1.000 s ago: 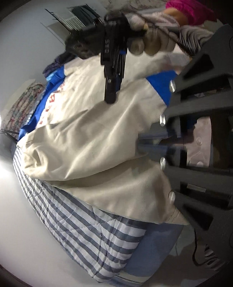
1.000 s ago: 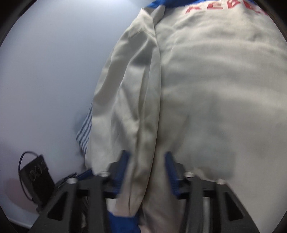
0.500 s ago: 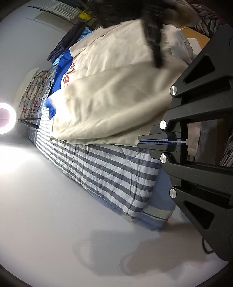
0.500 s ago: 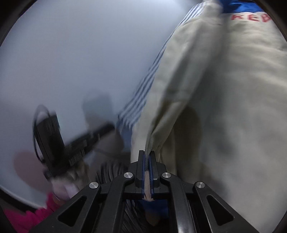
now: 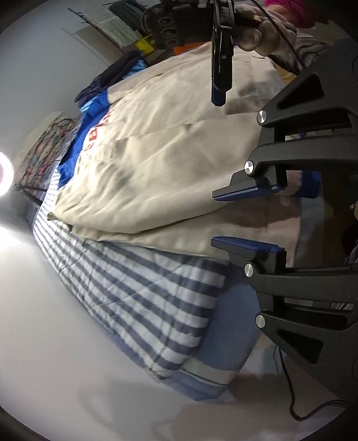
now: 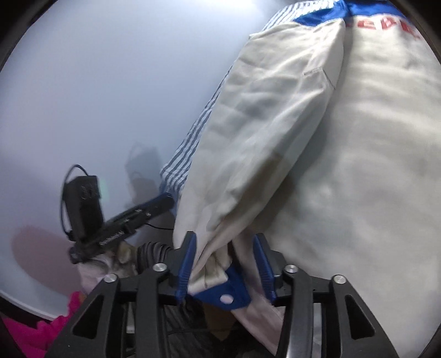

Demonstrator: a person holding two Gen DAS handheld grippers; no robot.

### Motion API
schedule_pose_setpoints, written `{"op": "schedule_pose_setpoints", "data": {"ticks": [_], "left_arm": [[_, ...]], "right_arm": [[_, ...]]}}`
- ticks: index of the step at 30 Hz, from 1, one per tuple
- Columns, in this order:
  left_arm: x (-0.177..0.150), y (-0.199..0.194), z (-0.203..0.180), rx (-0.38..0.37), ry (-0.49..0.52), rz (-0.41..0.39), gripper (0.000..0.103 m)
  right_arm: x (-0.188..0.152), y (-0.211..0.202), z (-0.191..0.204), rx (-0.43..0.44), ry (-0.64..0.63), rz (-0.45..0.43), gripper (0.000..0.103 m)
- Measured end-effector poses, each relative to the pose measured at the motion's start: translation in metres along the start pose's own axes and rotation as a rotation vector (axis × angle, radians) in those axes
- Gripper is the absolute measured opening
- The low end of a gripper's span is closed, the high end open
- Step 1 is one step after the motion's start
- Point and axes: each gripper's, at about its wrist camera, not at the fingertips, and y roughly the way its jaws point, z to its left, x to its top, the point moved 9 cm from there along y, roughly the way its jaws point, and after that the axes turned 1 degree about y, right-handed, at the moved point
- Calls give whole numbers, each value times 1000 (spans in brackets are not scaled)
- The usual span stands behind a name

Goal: Fold large clothes

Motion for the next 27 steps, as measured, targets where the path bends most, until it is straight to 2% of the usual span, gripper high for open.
{"op": "schedule_pose_setpoints", "data": {"ticks": [4,6,8,9,10,11,12,13,14,15,18,19,21,24,25,26,27], "left_arm": [[-11,-5,-4,0,8,5,25],[-12,-11,-2,6,-4,-8,25],[-11,-19,1,6,-18,-26,25],[-10,-24,2,8,-25,-37,25],[-8,-31,5,15,-34,-53,25],[-6,-36,8,20,-40,-66,25],[-4,-41,9,24,-45,-79,25],[-1,-47,11,28,-50,-94,25],[1,-54,13,31,-58,-109,25],[3,-61,15,29,-68,-129,25],[6,-79,16,12,-94,-169,25],[6,-80,15,4,-90,-167,25],[4,-77,11,5,-68,-151,25],[-4,-58,3,-15,-63,-102,26],[-8,-52,0,-15,-64,-89,26],[-12,-46,-1,-12,-60,-73,26],[-16,-40,-3,-12,-55,-59,26]], "right_arm": [[-23,9,8,43,9,57,51],[-25,24,16,45,8,76,52],[-18,44,24,39,-16,90,61],[-16,51,29,19,-40,95,61],[-13,60,31,-23,-67,102,58],[-11,69,33,-56,-86,119,37],[-10,76,35,-55,-92,135,23],[-7,83,38,-31,-75,150,18],[-1,86,42,19,-44,145,12],[5,85,48,91,-9,132,11],[38,42,69,523,148,-58,9],[44,29,65,560,155,-111,9],[42,29,43,475,166,-124,9],[26,53,6,291,213,-49,12],[20,59,-5,202,206,-20,16],[15,63,-13,124,180,1,26],[12,65,-17,80,157,9,31]]}}
